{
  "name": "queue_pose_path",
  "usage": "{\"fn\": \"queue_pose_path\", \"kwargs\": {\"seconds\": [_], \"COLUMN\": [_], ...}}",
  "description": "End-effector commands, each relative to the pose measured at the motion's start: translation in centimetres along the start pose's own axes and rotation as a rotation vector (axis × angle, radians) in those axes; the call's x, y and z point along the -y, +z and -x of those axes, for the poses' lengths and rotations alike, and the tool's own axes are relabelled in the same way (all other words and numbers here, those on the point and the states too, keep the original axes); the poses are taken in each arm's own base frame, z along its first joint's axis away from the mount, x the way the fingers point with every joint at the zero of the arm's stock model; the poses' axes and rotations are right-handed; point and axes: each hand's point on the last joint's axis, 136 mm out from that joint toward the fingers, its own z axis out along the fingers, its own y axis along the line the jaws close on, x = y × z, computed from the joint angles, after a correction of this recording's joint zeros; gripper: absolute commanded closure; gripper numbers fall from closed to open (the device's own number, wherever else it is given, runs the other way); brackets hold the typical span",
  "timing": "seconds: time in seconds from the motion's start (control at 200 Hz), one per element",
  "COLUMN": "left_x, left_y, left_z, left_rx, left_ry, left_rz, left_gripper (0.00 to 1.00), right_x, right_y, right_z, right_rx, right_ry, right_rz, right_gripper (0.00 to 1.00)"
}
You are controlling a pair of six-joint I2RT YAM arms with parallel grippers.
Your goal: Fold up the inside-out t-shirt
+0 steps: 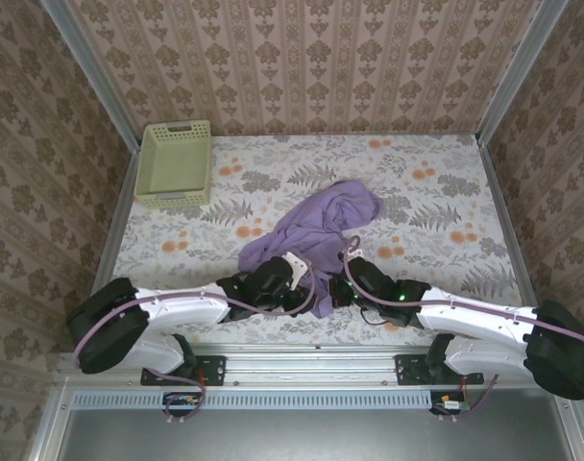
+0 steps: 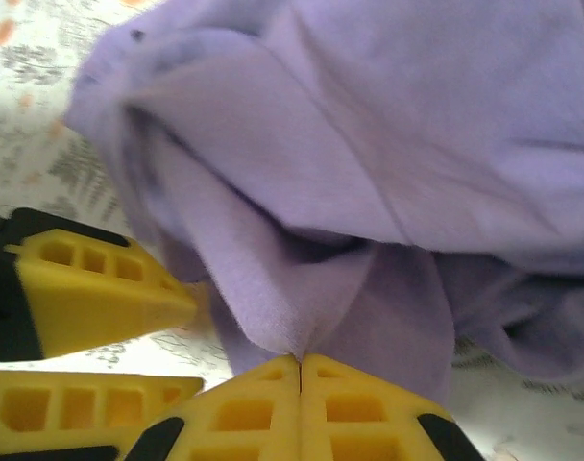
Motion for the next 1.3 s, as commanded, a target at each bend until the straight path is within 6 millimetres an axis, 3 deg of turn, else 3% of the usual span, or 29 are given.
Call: {"fn": "queue_pose_path", "kwargs": {"seconds": [0.0, 0.19, 0.315, 0.505, 0.73, 0.94, 1.295], "left_x": [1.9, 2.6, 3.3, 4.1, 4.0, 4.3, 5.5], "left_y": [0.8, 2.4, 3.5, 4.6, 5.3, 6.0, 6.2], "left_z": [1.9, 1.8, 2.0, 1.8, 1.0, 0.9, 0.4], "left_rx": [0.041, 0.008, -0.004, -0.027, -0.058, -0.074, -0.102], "left_ry": [-0.006, -0.004, -0.003, 0.003, -0.006, -0.001, 0.049], "left_rz": [-0.068, -0.068, -0.084, -0.091, -0.082, -0.092, -0.104], "left_gripper": [0.60, 0.59, 0.59, 0.59, 0.50, 0.60, 0.69], "right_x": [3.0, 5.7, 5.4, 5.3, 5.2, 5.5, 6.0], "right_y": [-0.1, -1.8, -2.3, -2.4, -2.7, -2.8, -2.4], "right_z": [-2.0, -2.6, -2.0, -1.6, -1.1, -0.8, -0.5], "right_rx": [-0.035, -0.028, -0.008, 0.006, 0.017, 0.021, 0.016], "right_ry": [0.038, 0.045, 0.037, 0.033, 0.021, 0.017, 0.020], "right_rz": [-0.108, -0.204, -0.180, -0.179, -0.180, -0.191, -0.213], "right_gripper": [0.85, 0.76, 0.69, 0.67, 0.63, 0.62, 0.61]}}
